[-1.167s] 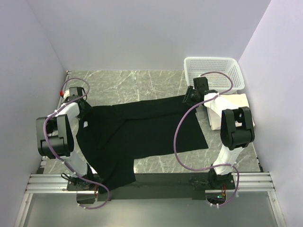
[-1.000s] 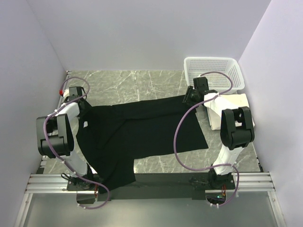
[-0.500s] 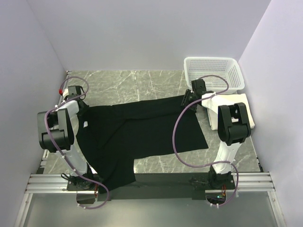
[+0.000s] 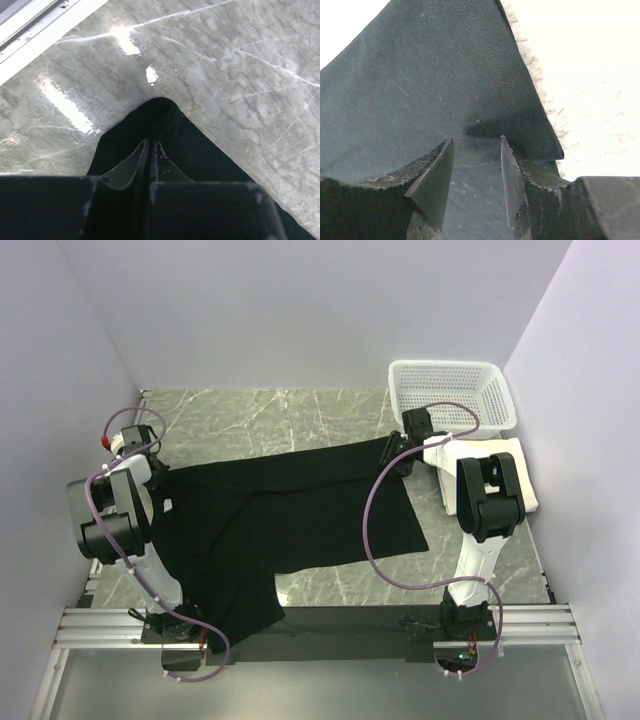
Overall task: Fold and stack the t-shirts
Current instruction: Fold the tshirt
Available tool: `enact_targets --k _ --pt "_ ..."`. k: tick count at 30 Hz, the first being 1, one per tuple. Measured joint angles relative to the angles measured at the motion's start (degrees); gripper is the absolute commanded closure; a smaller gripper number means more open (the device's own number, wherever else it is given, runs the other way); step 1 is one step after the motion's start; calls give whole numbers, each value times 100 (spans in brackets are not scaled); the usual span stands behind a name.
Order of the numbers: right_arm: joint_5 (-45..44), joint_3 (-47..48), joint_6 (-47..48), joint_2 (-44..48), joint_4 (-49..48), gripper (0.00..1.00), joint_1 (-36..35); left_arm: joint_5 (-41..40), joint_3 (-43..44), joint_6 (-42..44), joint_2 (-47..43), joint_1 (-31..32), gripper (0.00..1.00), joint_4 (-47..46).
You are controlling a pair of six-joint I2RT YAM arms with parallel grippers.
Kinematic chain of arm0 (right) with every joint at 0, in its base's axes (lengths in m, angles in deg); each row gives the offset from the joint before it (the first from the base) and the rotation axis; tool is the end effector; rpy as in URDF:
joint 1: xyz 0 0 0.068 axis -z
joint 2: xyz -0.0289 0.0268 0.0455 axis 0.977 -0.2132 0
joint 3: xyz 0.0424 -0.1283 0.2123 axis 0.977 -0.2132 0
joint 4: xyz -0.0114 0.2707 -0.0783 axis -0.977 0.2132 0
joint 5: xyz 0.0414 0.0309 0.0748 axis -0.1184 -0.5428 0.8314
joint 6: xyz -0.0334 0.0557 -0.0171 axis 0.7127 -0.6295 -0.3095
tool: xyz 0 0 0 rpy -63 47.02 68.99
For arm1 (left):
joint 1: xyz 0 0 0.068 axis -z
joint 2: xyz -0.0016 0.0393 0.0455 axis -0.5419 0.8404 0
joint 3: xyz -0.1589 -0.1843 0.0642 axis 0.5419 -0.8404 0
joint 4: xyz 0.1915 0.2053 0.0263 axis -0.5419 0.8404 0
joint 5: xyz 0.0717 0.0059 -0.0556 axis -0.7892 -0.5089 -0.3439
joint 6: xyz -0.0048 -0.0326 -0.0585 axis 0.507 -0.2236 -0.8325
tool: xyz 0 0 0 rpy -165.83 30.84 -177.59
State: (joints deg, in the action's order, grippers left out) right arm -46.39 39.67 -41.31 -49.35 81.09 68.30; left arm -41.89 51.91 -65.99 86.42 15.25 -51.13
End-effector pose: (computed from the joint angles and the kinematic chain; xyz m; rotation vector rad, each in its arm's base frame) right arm 0.4124 0.0776 0.1124 0.4176 2.5850 0.4753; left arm 0.3621 0.1285 0.1170 -1.2147 2.1478 0.1699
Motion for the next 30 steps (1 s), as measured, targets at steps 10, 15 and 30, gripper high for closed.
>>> enact_targets --k 10,15,30 --pt "-57 48 83 90 72 50 -20 221 1078 243 791 2 80 50" --pt "-236 92 321 306 151 50 -144 348 1561 413 907 33 34 70" --pt "144 946 1751 273 155 50 -1969 201 131 605 -1888 1539 9 573"
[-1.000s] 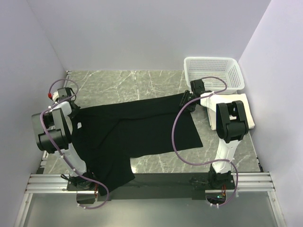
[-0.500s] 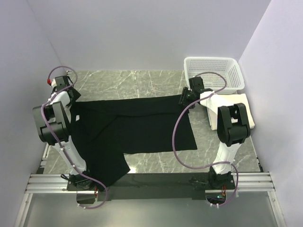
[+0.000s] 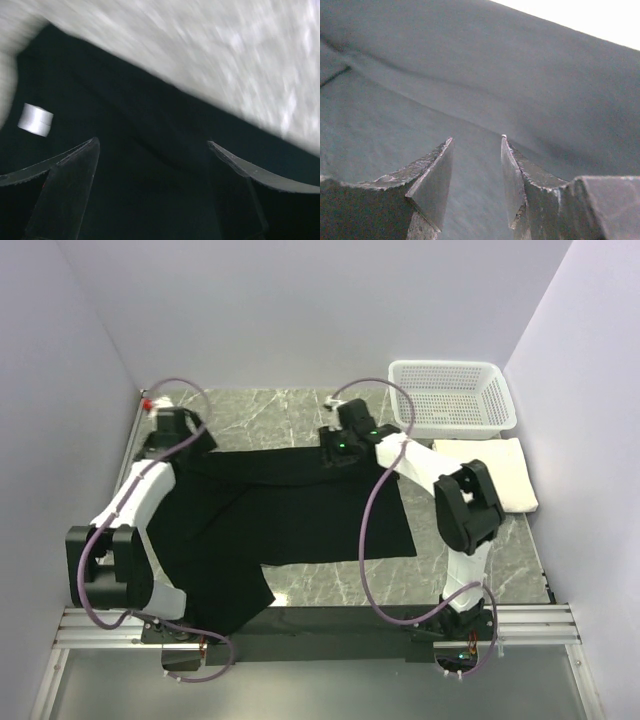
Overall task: Fold and stack the t-shirts
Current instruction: Fold the tshirt
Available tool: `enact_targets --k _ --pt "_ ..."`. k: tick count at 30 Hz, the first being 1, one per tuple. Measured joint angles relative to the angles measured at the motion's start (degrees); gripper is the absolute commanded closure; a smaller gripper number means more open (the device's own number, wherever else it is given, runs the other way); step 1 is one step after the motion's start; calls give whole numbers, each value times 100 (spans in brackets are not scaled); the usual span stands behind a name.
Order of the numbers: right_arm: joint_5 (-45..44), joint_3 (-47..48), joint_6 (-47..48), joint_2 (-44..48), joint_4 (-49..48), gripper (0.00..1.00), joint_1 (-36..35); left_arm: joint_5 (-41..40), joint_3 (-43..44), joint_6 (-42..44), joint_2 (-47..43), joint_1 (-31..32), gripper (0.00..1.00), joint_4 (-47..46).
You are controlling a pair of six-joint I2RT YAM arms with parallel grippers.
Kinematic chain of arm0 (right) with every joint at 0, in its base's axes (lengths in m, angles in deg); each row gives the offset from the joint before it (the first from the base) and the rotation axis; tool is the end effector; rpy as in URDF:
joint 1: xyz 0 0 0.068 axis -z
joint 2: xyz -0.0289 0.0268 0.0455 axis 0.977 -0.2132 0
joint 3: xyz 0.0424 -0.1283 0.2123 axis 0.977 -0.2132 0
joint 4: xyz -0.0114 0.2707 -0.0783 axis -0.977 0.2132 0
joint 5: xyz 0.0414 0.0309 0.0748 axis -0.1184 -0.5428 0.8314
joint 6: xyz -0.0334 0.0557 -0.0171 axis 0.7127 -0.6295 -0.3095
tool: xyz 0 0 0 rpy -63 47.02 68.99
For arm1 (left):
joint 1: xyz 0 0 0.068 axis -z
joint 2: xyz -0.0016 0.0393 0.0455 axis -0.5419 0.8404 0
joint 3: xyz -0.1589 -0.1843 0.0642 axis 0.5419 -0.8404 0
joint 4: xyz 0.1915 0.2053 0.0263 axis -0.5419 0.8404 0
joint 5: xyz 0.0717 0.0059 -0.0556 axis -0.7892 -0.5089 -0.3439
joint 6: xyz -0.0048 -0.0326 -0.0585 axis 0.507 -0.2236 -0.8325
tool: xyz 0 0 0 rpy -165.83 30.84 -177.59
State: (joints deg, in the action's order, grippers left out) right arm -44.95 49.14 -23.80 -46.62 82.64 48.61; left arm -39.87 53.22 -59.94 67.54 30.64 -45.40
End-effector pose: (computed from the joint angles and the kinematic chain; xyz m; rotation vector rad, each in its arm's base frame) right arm 0.3855 0.2265 0.1856 -0.4330 2.4007 0.5743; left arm 0.3581 0.0250 0.2327 -0.7384 2.1041 -0.0291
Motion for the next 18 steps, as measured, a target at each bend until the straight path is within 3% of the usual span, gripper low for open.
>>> enact_targets --k 5,10,18 --pt "199 308 315 -367 -210 51 -431 247 -527 -46 -131 1102 12 133" --pt "13 42 94 -417 -350 50 -446 713 -1062 -732 -177 1517 12 -2" --pt "61 -1458 -839 85 -1016 39 114 1025 -1460 -2393 44 2072 10 -1161"
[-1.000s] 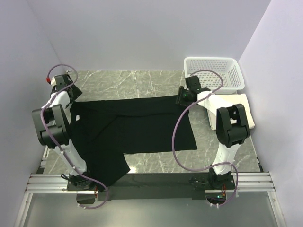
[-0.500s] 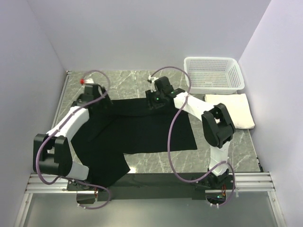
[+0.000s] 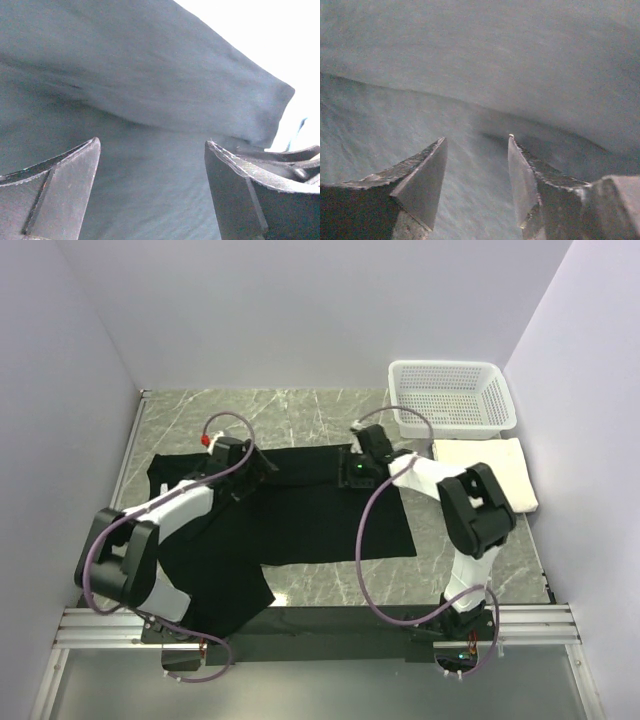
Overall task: Fold and stack the t-shirts
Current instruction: Fold the tshirt
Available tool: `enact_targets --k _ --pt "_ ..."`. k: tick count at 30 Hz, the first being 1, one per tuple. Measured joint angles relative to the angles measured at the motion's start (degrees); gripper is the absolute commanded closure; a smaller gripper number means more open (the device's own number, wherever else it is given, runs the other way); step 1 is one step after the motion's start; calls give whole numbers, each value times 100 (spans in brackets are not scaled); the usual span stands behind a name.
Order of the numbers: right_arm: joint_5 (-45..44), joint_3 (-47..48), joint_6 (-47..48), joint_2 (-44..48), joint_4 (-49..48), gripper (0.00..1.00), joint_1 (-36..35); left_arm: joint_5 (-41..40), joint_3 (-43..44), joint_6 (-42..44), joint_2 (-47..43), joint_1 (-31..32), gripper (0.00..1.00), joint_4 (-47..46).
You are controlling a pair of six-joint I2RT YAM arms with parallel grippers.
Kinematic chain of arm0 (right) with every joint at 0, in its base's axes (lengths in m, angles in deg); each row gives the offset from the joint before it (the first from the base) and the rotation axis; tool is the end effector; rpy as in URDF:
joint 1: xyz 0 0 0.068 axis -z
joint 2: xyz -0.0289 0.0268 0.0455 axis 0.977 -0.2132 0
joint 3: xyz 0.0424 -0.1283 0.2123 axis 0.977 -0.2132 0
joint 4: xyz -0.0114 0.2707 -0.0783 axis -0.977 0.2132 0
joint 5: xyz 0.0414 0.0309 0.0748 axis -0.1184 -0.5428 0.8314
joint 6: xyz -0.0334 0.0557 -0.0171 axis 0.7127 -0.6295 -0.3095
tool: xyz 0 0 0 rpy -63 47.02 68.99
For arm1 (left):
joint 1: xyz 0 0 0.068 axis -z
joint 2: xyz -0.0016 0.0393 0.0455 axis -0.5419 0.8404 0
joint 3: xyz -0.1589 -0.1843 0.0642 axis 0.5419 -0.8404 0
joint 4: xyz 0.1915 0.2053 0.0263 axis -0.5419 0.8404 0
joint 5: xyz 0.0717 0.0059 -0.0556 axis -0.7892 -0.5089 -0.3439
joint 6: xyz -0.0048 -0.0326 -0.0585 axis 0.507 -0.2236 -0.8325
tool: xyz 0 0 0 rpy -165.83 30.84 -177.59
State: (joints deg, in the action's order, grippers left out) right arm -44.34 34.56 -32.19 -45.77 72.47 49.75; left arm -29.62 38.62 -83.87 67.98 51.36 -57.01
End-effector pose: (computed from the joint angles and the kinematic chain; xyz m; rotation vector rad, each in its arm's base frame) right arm 0.3607 0.2039 0.1204 -0.2360 2.5102 0.6211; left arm 0.3196 -0.1052 0.1577 -0.7546 2.2629 -0.5944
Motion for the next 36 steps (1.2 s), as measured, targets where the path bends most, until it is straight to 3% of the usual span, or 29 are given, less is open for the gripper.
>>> enact_targets --k 11,36 --pt "422 -931 -713 1069 -756 39 710 -15 -7 -964 1123 435 11 -1167" --pt "494 -1174 -675 1311 -741 41 914 -37 402 -1368 1716 595 13 -1832"
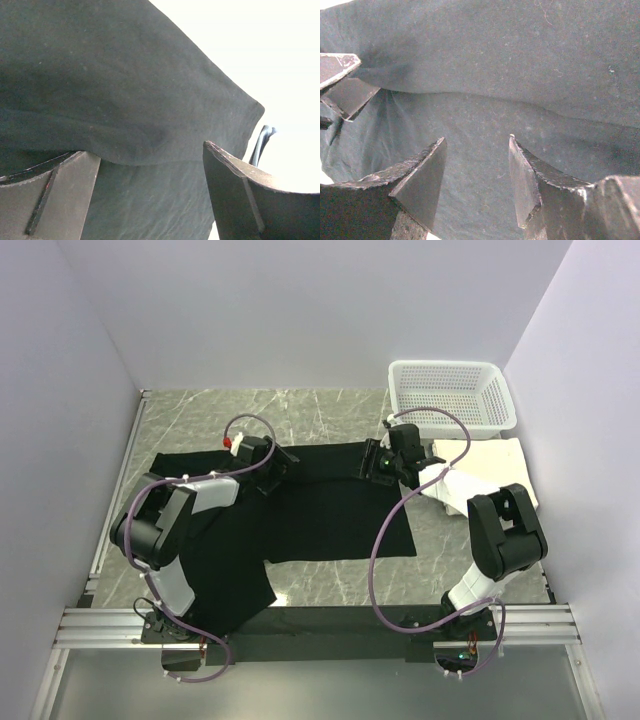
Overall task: Fold and stack the t-shirts
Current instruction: Fold the tshirt
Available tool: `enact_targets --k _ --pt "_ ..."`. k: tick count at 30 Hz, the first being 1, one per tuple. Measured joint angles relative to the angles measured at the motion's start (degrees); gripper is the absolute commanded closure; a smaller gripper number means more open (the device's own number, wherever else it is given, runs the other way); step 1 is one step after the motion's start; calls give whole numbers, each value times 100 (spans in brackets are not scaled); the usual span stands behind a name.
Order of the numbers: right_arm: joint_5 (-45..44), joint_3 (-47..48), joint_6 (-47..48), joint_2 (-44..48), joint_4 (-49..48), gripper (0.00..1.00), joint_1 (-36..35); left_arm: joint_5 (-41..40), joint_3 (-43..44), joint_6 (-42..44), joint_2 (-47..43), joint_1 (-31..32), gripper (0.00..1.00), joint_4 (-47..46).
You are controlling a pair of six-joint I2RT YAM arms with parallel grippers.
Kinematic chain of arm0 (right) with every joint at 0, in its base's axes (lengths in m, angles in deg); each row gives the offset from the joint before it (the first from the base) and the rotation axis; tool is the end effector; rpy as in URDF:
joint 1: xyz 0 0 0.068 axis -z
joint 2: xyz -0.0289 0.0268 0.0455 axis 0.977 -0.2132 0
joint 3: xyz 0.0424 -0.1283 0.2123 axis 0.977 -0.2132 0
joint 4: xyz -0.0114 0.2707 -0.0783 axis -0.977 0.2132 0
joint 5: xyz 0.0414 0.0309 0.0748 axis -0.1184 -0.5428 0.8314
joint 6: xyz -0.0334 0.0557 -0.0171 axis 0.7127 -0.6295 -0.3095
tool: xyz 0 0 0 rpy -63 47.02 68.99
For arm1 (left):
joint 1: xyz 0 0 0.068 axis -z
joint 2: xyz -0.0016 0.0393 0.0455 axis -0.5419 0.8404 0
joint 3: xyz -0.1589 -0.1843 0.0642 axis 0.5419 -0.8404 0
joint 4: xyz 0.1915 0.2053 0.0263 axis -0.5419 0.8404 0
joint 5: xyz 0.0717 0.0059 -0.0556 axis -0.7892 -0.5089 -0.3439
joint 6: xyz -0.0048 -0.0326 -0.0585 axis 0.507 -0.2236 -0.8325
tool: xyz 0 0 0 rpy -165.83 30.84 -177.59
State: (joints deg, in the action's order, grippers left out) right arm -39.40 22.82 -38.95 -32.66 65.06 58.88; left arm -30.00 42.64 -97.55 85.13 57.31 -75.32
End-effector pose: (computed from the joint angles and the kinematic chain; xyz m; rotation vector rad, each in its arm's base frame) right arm 0.3507 0.1360 0.1506 0.0376 2.3701 0.7483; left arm 0.3507 -0.1573 0.1102 -0.8980 2.1724 -0.8125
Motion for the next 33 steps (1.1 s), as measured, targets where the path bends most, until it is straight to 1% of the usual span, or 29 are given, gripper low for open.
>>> enact_targets --k 9,24,29,33 --pt "-68 0 7 2 28 41 11 140 157 -2 59 9 13 -4" --pt "-275 0 96 63 127 41 11 938 627 -149 57 221 12 -142" --pt "-380 42 216 136 273 42 11 1189 625 -144 -227 245 11 352" --pt "-385 223 286 136 407 43 -15 1093 597 118 -807 136 10 1016"
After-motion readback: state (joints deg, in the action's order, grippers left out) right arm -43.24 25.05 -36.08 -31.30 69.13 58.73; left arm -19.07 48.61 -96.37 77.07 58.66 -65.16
